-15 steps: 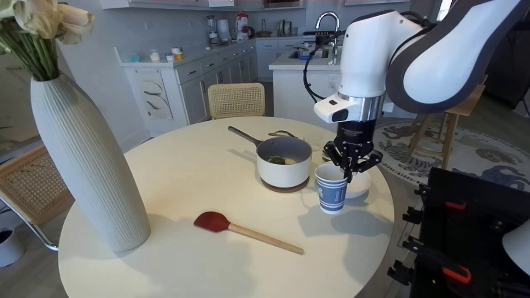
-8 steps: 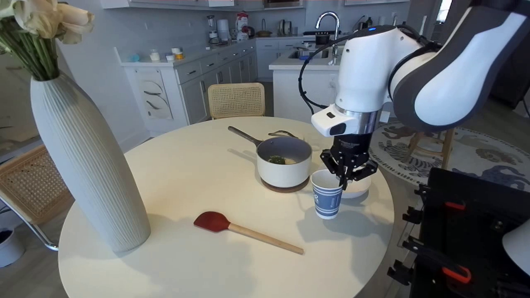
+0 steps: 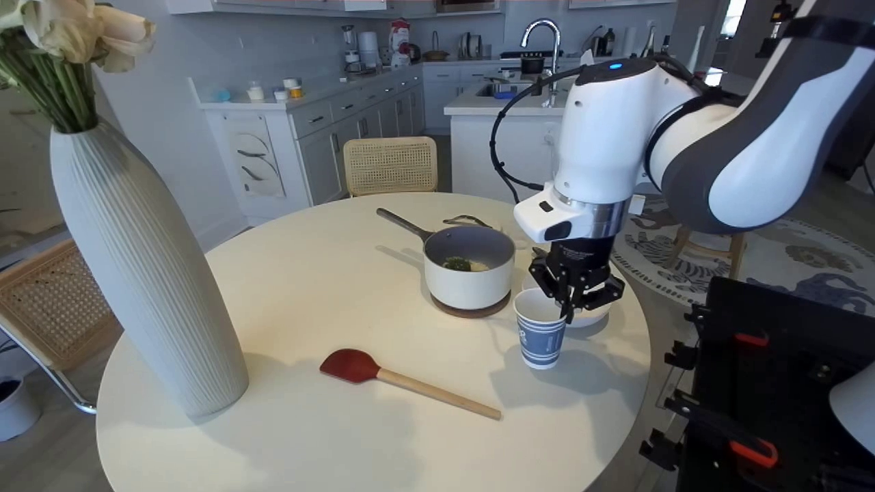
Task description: Place the spoon next to the fork then move the cup to the left
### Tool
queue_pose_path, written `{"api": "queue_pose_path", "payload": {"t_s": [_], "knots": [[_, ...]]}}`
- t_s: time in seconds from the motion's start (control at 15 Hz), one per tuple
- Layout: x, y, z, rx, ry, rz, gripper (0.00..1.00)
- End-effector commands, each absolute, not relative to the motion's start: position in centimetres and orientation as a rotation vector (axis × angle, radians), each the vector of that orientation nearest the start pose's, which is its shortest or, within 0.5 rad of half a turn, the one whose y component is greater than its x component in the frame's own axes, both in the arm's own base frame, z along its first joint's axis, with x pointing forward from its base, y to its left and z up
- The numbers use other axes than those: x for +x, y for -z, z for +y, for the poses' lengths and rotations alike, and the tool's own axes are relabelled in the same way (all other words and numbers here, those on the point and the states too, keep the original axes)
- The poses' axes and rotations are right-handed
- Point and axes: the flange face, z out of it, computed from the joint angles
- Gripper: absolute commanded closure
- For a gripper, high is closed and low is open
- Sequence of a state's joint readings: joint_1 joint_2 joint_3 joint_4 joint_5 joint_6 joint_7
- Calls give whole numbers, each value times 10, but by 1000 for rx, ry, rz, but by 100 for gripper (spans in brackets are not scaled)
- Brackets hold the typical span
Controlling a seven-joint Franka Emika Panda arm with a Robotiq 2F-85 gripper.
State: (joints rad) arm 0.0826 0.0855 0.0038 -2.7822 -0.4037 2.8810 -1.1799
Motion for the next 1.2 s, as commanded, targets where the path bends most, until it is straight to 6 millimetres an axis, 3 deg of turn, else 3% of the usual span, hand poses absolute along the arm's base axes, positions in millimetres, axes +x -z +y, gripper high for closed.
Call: {"api": "queue_pose_path", "payload": {"t_s": [0.0,1.0,1.07,1.13], "knots": [[373,-182,59,2072,35,2216,99],[371,-172,68,2081,15,2182,99],[371,-171,67,2081,17,2181,71],[370,-171,66,2084,18,2176,70]]}}
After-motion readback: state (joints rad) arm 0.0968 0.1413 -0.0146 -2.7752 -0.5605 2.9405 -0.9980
